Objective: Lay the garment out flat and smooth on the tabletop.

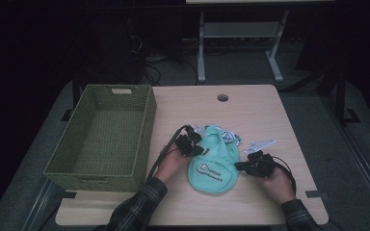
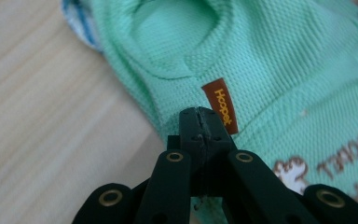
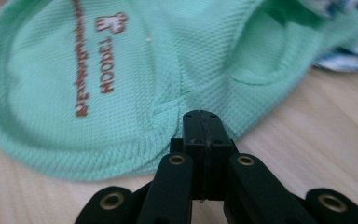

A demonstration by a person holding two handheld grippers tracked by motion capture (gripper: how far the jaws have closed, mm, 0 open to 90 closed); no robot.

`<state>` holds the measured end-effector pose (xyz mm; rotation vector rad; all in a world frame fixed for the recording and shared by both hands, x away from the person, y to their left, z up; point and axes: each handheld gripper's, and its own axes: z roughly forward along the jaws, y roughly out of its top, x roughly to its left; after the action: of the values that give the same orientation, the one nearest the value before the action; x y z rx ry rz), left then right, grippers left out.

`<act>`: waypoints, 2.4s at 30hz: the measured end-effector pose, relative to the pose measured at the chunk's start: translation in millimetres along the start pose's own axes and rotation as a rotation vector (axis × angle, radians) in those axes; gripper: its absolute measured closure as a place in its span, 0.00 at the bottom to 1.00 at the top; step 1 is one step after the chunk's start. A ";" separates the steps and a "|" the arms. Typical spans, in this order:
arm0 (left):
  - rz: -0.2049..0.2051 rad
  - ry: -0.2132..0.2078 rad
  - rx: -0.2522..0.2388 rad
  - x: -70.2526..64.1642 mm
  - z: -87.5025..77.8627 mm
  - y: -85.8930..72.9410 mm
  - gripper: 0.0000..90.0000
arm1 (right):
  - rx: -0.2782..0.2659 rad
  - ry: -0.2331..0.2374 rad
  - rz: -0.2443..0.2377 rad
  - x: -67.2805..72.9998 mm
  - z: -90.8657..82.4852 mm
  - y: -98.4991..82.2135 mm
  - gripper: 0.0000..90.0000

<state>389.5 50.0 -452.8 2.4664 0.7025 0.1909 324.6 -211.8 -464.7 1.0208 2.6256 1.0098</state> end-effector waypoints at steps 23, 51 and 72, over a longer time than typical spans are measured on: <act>-0.007 -0.068 -0.022 -18.2 -10.6 -20.2 1.00 | -0.101 -0.018 0.049 -33.0 -3.4 32.7 0.94; 0.026 -0.054 -0.002 -21.4 -12.0 -18.8 0.99 | -0.069 -0.032 0.084 -57.0 42.2 66.3 0.99; 0.020 -0.073 -0.005 -22.9 -16.5 -18.0 0.93 | -0.100 -0.119 0.108 -80.1 33.7 54.7 0.90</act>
<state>357.4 58.7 -448.6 2.4637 0.6457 0.1098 427.2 -215.7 -463.4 1.1715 2.4232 1.0562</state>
